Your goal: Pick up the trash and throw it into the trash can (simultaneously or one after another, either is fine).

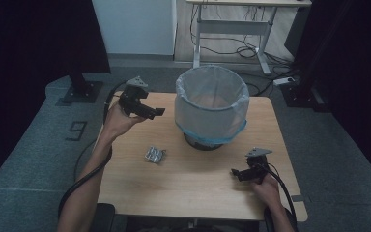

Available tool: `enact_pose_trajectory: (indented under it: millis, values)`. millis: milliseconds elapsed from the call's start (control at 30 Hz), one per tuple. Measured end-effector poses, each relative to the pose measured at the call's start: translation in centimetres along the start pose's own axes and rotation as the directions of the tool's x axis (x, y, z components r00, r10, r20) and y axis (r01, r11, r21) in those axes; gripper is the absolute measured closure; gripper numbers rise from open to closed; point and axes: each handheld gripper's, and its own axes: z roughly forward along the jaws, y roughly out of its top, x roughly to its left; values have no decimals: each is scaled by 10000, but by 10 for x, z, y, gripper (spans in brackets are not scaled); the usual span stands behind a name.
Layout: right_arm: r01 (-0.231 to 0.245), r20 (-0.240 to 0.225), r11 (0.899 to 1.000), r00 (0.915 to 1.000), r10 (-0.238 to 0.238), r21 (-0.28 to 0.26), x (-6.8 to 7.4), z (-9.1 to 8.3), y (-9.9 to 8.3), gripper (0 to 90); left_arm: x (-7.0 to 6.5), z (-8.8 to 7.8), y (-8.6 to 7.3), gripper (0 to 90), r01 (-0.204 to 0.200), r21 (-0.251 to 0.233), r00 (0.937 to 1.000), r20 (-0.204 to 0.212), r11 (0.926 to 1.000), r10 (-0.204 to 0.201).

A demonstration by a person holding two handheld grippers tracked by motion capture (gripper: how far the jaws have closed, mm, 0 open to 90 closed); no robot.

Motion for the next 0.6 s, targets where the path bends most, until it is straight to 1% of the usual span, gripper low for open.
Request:
enact_pose_trajectory:
  millis: [167, 367, 500, 533, 567, 600]
  values:
    - [-4, 2, 10000, 10000, 4, -18, 0, 0, 0, 0, 0, 5, -15, 0, 23, 57, 10000, -9, 10000, -23]
    - [-36, 7, 10000, 10000, 36, 3, 0, 0, 0, 0, 1, 13, -38, 0, 241, 16, 9997, 101, 9997, -241]
    - [-35, 8, 10000, 10000, 35, 19, 0, 0, 0, 0, 1, 19, -53, 0, 338, 50, 9994, 63, 9994, -338]
    - [-33, 10, 10000, 10000, 33, 21, 0, 0, 0, 0, 1, 19, -53, 0, 338, 50, 9994, 63, 9994, -338]
    - [-26, 7, 10000, 10000, 26, 17, 0, 0, 0, 0, 1, 21, -60, 0, 390, 2, 9992, 42, 9992, -390]
    - [-35, 8, 10000, 10000, 35, 20, 0, 0, 0, 0, 1, 22, -63, 0, 388, 15, 9992, 29, 9992, -388]
